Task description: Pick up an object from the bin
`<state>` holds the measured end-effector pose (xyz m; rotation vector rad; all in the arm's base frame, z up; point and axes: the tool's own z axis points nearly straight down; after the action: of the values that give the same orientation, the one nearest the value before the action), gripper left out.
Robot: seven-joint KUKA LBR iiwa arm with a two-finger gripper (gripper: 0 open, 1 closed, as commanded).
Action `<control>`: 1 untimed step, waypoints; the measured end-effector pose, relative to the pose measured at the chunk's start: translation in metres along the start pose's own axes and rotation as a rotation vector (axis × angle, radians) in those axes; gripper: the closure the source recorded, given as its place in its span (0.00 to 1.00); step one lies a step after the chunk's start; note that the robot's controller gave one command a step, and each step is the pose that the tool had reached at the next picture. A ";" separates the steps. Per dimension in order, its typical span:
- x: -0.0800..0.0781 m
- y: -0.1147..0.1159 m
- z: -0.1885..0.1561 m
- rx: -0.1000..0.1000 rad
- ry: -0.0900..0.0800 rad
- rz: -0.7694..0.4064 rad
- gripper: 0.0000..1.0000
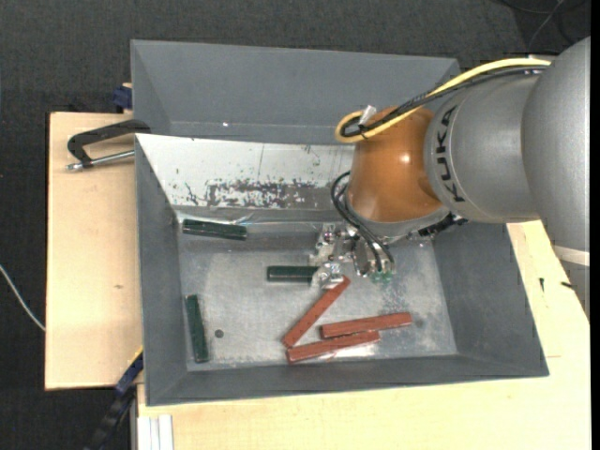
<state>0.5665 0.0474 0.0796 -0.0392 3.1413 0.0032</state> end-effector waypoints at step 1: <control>0.000 0.000 0.000 0.000 0.000 0.000 1.00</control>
Offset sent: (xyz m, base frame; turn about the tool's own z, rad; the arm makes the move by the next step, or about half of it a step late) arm 0.0132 0.0076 0.1582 -0.0197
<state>0.5665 0.0474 0.0796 -0.0390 3.1412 0.0033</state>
